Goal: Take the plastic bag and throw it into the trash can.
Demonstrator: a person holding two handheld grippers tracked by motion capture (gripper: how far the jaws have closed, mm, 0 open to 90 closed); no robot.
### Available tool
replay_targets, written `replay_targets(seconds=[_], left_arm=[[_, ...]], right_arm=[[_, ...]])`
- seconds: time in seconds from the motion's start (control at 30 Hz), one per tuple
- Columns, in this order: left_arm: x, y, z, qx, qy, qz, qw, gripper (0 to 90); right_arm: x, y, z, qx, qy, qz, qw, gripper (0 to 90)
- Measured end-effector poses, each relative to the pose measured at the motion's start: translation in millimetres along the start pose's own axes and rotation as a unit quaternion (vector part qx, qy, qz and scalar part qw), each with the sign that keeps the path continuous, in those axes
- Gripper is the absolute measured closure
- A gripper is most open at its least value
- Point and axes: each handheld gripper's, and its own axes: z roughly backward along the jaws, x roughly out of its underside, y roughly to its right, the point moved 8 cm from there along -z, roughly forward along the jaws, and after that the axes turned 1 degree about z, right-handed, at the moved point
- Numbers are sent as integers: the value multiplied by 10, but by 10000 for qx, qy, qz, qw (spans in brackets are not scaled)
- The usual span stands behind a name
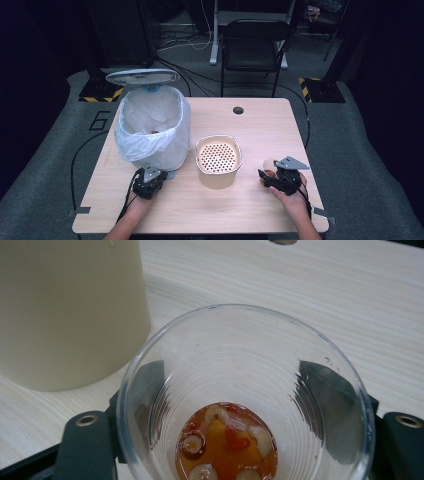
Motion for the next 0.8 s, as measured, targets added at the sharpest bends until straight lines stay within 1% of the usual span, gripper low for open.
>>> replay_targets(seconds=[0.03,0.13,0.17,0.2,0.23,0.3,0.37,0.4,0.43,0.47,0.5,0.57,0.6,0.8], left_arm=[[0,0,0,1,-1,4,10000,869],[0,0,0,2,0,4,10000,869],[2,-1,1,-8,-9,9,10000,869],[2,-2,2,-7,-11,12,10000,869],[2,-2,1,-7,-10,13,10000,869],[2,-1,1,-5,-9,15,10000,869],[2,-1,1,-1,-10,17,10000,869],[2,0,1,-3,-9,16,10000,869],[0,0,0,2,0,1,10000,869],[2,-1,1,-6,-9,13,10000,869],[1,0,0,-9,-1,15,10000,869],[0,0,0,-3,4,-10,10000,869],[0,0,0,-2,5,-9,10000,869],[0,1,0,-6,8,-11,10000,869]], right_arm=[[20,-3,-8,-16,-56,-32,10000,269],[39,23,-18,10,-47,-82,10000,253],[36,30,-22,-3,-15,-120,9999,234],[39,42,-19,26,-21,-149,9999,194],[39,50,-14,64,-17,-209,9998,178],[39,66,-14,89,17,-224,9997,140],[42,65,-3,78,37,-263,9996,148],[39,65,1,61,40,-223,9997,140],[34,64,-1,-4,29,-208,9998,145],[31,53,1,-133,-25,-272,9995,143],[20,50,5,-216,-23,-335,9992,146],[-6,66,29,-181,32,-392,9991,143],[-23,72,43,-176,75,-381,9991,145],[-107,73,118,-112,165,-201,9996,168]])
